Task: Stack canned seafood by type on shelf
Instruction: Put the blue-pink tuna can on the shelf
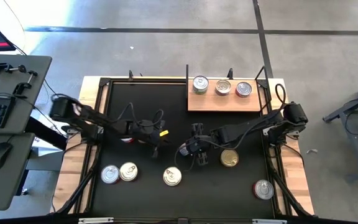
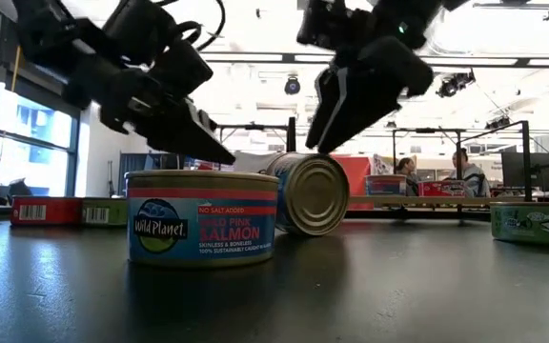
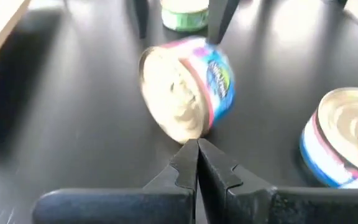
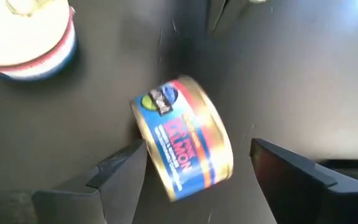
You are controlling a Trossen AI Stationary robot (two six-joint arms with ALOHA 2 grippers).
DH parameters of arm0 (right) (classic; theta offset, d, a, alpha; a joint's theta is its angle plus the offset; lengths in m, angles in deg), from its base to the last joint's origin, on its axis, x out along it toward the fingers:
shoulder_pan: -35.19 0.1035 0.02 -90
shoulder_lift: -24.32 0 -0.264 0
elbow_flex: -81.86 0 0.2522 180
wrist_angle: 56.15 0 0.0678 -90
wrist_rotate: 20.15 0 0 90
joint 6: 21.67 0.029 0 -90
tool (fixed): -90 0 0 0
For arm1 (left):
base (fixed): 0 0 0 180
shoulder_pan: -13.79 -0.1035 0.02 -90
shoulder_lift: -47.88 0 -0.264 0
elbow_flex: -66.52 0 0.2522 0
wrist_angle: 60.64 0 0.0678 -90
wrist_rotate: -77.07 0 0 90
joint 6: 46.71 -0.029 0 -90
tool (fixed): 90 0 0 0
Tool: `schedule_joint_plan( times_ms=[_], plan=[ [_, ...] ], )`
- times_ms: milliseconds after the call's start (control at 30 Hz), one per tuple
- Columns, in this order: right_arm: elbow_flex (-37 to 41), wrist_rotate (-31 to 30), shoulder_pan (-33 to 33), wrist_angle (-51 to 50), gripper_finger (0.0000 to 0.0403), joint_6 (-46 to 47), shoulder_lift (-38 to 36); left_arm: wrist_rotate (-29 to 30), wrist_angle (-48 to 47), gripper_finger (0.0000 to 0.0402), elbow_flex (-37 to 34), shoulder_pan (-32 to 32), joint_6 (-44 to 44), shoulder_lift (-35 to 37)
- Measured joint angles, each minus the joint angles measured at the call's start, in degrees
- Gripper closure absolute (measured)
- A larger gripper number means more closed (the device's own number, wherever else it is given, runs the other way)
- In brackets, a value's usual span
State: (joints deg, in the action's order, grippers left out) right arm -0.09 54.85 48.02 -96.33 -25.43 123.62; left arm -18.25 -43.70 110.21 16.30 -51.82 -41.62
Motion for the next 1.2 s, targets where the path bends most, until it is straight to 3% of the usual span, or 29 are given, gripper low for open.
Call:
schedule_joint_plan(
  times_ms=[200, 567, 933, 1067, 1200],
  plan=[
    [-2.84, 0.15, 0.06, -1.80, 0.0124, -4.04, -0.13, 0.37, 16.53, 0.0401, 0.70, -0.74, -1.39, -10.20],
    [0.44, 3.70, -1.34, 2.07, 0.0124, -11.72, 3.58, 0.48, 17.68, 0.0401, 6.72, -2.64, -2.51, -18.53],
    [0.46, 4.13, -1.10, 6.30, 0.0132, -8.22, 7.09, 0.97, 13.35, 0.0401, 7.41, -4.19, -2.62, -15.37],
    [0.46, 2.33, -0.08, 6.37, 0.0174, -7.85, 7.61, 5.53, 3.91, 0.0401, 7.40, -4.37, -4.11, -10.05],
    [0.49, -5.24, 1.66, 4.63, 0.0234, -4.71, 7.31, 13.55, -6.14, 0.0401, 7.39, -4.37, -5.07, -4.35]
  ],
)
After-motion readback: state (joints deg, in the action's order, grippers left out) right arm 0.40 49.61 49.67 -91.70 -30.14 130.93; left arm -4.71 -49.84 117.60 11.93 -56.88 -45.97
